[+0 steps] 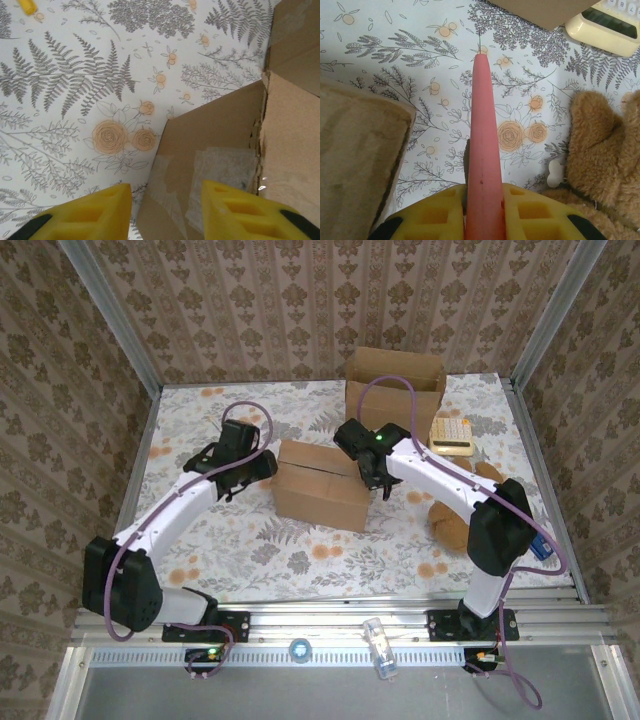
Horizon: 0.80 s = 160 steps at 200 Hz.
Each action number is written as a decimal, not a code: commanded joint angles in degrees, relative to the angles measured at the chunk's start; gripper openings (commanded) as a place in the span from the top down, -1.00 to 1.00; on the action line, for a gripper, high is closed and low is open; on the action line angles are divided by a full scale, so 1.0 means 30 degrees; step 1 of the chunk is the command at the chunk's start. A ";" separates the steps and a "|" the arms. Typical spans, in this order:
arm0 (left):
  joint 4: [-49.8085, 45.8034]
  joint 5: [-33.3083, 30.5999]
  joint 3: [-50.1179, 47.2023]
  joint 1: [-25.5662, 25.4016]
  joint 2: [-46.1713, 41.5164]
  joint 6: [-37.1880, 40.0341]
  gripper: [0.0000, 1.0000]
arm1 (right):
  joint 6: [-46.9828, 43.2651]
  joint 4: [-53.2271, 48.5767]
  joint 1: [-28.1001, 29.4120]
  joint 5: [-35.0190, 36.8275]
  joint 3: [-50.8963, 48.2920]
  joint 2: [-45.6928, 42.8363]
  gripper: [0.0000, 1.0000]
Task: Unpack the express box
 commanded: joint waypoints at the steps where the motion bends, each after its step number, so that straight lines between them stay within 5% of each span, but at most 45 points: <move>1: -0.1637 0.1837 -0.0212 -0.1186 -0.0050 0.0203 0.10 | -0.0100 0.2509 0.0687 -0.1490 0.0298 0.0107 1.00; 102: -0.3328 -0.3280 0.2719 0.1111 -0.0592 0.1567 -0.48 | 0.0439 0.1013 -0.0297 0.0457 -0.2131 -0.3456 1.00; 133: -0.1220 -0.2125 0.2151 0.1087 -0.2672 0.2156 -0.62 | 0.0115 0.0693 -0.0887 0.0597 -0.2728 -0.5899 1.00; 160: 0.0508 0.1152 0.1820 0.0949 -0.4059 0.2924 -0.62 | -0.1168 0.2709 -0.1008 -0.1664 -0.3827 -0.9093 1.00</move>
